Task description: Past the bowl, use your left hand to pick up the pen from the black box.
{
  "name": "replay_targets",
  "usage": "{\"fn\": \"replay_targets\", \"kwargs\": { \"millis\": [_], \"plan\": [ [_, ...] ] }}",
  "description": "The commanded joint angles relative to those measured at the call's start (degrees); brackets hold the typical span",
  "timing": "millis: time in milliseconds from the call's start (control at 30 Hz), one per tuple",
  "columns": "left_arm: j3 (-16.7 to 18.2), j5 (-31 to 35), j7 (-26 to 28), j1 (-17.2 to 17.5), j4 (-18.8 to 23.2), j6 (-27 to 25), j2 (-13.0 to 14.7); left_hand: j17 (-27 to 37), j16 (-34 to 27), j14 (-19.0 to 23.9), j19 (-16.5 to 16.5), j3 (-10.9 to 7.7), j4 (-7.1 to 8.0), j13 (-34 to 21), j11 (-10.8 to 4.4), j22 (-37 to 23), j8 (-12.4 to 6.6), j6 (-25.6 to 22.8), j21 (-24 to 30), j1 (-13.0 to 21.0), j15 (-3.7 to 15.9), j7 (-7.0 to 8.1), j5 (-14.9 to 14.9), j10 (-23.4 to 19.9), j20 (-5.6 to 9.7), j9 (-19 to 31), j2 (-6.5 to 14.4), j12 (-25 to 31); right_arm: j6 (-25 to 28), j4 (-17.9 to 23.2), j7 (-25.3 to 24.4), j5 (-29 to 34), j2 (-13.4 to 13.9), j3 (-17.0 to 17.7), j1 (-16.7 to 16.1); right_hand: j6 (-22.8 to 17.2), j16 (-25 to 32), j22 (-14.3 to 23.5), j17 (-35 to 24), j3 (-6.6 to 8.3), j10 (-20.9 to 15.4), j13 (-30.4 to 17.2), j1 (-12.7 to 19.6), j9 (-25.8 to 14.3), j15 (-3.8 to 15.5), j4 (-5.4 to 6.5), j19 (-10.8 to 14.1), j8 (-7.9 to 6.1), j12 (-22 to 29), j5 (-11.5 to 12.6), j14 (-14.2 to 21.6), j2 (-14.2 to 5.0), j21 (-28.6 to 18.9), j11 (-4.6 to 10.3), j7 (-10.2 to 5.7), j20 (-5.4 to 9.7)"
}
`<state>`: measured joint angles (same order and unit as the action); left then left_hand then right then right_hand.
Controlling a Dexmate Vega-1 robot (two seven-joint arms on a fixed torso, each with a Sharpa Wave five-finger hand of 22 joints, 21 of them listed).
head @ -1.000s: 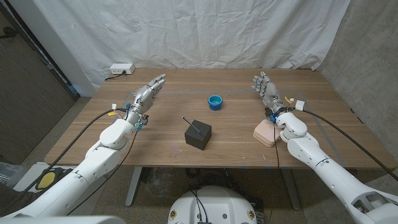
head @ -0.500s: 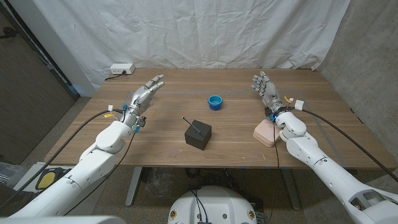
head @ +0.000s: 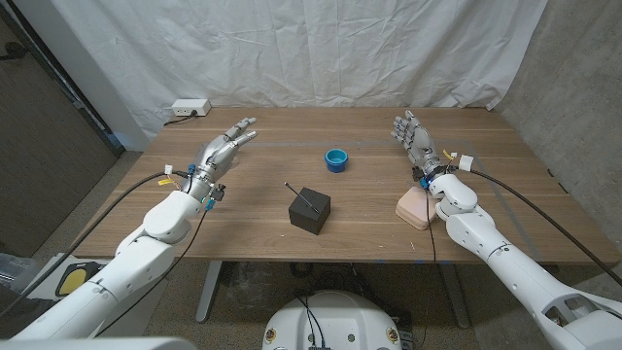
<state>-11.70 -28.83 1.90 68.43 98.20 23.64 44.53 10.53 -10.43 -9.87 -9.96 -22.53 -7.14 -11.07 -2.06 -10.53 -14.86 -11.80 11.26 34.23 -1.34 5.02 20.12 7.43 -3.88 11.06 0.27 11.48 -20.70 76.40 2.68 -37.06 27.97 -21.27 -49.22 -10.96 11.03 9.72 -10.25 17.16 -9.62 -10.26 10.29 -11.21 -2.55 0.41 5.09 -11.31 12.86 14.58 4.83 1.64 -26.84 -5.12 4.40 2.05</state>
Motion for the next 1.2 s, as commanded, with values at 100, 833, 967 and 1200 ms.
{"fn": "replay_targets", "kwargs": {
  "millis": [100, 833, 967, 1200],
  "plan": [
    [2.23, 2.55, 2.32, 3.03, 3.75, -2.49, 2.34, 0.06, -0.49, -0.24, -1.83, -0.20, -0.58, -0.27, -0.39, -0.20, -0.58, -0.99, 0.45, 1.21, 0.34, -0.07, -0.25, -0.07, -0.18, 0.28, 0.08, 0.59, -0.05, 1.20, -1.71, 1.33, 0.23, -0.10, -0.37, -0.50, 0.22, 0.31, -0.31, -0.08, -0.65, -0.22, 0.19, 0.06, -0.24, -0.26, 0.37, -0.32, -0.31, -0.15, 0.58, -0.43, 0.30, -0.01, -0.13, 0.88],
    [6.02, 8.64, 5.87, 7.32, 10.89, -9.20, 6.55, 0.01, -0.56, 0.21, -1.75, -0.59, -1.55, -0.27, -0.33, -0.20, -0.46, -1.73, 0.54, 3.42, 0.43, 0.12, -0.56, -0.52, -0.17, 0.30, 0.05, 0.83, 1.22, 3.14, -3.29, 2.27, 0.82, -0.30, -0.71, -0.90, 0.22, 0.34, -0.29, -0.04, -1.00, -0.23, 0.39, 0.06, -0.04, -0.43, 0.64, -0.41, -0.28, -0.22, 0.86, -0.69, 0.68, 0.14, -0.26, 0.81],
    [6.33, 9.85, 6.26, 7.65, 11.87, -10.41, 6.89, -0.01, -0.43, -0.07, -1.88, -0.67, -1.73, -0.26, -0.47, -0.20, -0.45, -1.97, 0.50, 3.95, 0.99, 0.15, -0.64, -0.46, -0.18, 0.31, 0.02, 0.81, 1.19, 3.15, -3.35, 2.31, 0.73, -0.33, -0.64, -0.82, 0.21, 0.34, -0.29, -0.05, -1.02, -0.23, 0.41, 0.06, -0.09, -0.46, 0.67, -0.37, -0.29, -0.24, 0.88, -0.70, 0.75, 0.15, -0.28, 0.82],
    [7.35, 13.04, 8.17, 8.93, 14.47, -12.97, 7.43, -0.04, -0.35, -0.22, -1.87, -0.80, -1.96, -0.25, -0.45, -0.19, -0.44, -2.30, 0.51, 4.71, 1.09, 0.37, -0.71, -0.34, -0.22, 0.32, 0.00, 0.77, 0.74, 2.72, -3.26, 2.18, 0.43, -0.27, -0.56, -0.84, 0.18, 0.35, -0.30, -0.08, -1.02, -0.23, 0.43, 0.06, -0.08, -0.51, 0.74, -0.35, -0.32, -0.27, 0.89, -0.74, 0.89, 0.23, -0.25, 0.78]
  ]
}}
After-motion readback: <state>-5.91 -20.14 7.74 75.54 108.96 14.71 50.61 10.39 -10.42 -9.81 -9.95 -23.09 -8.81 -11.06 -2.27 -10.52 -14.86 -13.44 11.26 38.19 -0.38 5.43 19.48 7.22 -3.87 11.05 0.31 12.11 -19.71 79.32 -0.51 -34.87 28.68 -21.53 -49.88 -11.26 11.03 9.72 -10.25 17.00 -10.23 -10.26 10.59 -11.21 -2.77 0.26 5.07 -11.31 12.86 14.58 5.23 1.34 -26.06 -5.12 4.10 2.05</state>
